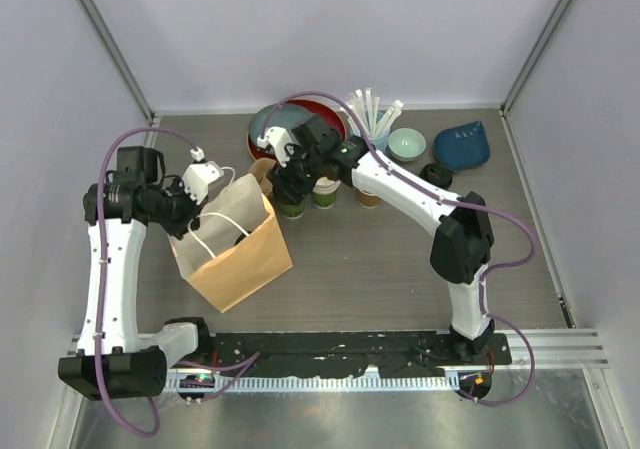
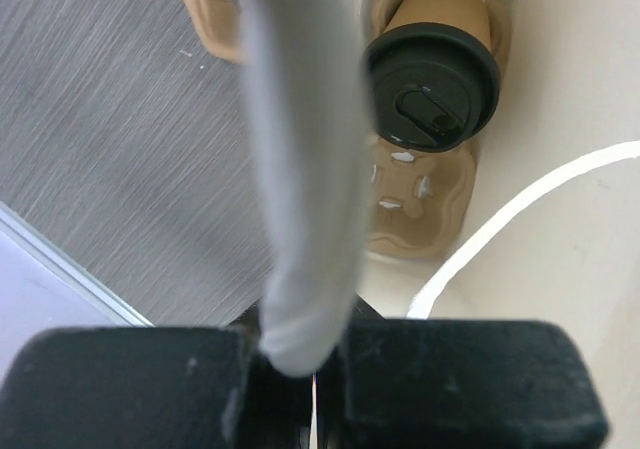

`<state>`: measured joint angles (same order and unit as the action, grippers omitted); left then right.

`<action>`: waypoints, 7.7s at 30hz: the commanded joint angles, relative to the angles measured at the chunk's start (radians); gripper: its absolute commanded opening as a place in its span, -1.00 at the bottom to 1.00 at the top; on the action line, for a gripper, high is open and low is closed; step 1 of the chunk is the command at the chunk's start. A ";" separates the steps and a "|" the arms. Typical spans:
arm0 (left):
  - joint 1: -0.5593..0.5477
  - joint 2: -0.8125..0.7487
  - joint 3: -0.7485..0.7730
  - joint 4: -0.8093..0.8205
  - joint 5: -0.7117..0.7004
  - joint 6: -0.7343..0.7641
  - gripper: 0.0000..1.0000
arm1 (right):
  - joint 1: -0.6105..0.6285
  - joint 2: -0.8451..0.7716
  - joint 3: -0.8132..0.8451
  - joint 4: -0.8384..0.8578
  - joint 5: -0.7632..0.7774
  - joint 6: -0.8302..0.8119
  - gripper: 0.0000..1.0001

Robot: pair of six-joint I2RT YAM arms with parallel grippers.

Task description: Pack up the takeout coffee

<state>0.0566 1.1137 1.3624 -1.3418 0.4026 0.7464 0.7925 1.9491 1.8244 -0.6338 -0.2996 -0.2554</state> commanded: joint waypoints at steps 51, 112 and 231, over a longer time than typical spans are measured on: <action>0.061 0.038 -0.013 -0.318 0.024 0.085 -1.00 | 0.125 0.286 0.269 0.019 0.295 -0.077 -0.16; -0.268 0.164 0.099 -0.215 0.249 -0.145 -0.99 | 0.048 -0.352 0.231 -0.054 0.312 0.035 -0.98; -0.365 0.078 0.127 0.033 0.211 -0.340 -1.00 | 0.312 -0.250 -0.372 0.151 -0.233 -0.193 -0.98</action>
<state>-0.3092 1.1904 1.4830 -1.3380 0.5873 0.4213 1.1030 1.6829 1.4723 -0.5522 -0.5144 -0.4255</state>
